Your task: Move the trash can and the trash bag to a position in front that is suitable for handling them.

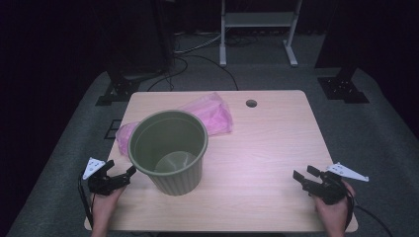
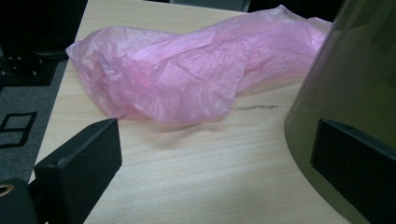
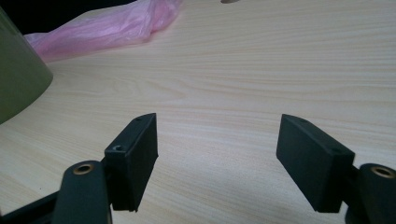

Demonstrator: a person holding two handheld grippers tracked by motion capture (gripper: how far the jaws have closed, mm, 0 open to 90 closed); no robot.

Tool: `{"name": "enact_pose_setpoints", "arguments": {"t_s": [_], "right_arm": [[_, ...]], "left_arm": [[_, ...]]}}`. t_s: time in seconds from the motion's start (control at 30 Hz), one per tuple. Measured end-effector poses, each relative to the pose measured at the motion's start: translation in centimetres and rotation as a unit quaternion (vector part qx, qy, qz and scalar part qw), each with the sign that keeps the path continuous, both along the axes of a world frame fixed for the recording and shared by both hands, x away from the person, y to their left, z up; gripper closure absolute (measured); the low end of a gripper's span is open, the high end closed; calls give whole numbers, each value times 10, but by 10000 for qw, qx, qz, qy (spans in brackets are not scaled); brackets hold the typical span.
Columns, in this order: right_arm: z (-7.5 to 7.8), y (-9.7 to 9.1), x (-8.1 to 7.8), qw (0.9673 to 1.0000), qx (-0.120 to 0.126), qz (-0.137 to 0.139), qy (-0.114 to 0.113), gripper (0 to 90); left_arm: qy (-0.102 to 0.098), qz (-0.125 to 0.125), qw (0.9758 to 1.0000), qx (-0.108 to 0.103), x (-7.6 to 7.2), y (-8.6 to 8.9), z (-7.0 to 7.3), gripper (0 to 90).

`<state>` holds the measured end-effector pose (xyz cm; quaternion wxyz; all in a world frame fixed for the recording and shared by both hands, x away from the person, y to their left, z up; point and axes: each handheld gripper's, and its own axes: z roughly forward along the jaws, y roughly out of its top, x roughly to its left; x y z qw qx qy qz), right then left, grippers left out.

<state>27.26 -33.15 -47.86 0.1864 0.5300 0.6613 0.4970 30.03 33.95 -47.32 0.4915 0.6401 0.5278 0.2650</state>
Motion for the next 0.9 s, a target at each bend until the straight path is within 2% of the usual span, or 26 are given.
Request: {"name": "enact_pose_setpoints", "arguments": {"t_s": [0.03,0.2,0.3,0.47,0.63,0.9], "right_arm": [[0,0,0,10000,-12,10,7,284],[0,2,0,10000,-40,44,-4,284],[1,-1,-2,10000,6,15,-32,284],[1,-5,-6,10000,27,-64,-32,284],[4,-7,-11,9998,0,-173,-112,284],[3,-10,-12,9997,49,-219,-110,284]], "left_arm": [[1,0,10000,-32,1,-2,1,7],[-19,-54,9997,221,4,-11,6,8],[-56,-83,9998,195,6,-14,8,7],[-3,-117,9993,346,13,-23,11,8],[-43,-325,9989,345,19,-31,15,22],[-82,-681,9961,552,26,-41,17,30]]}}
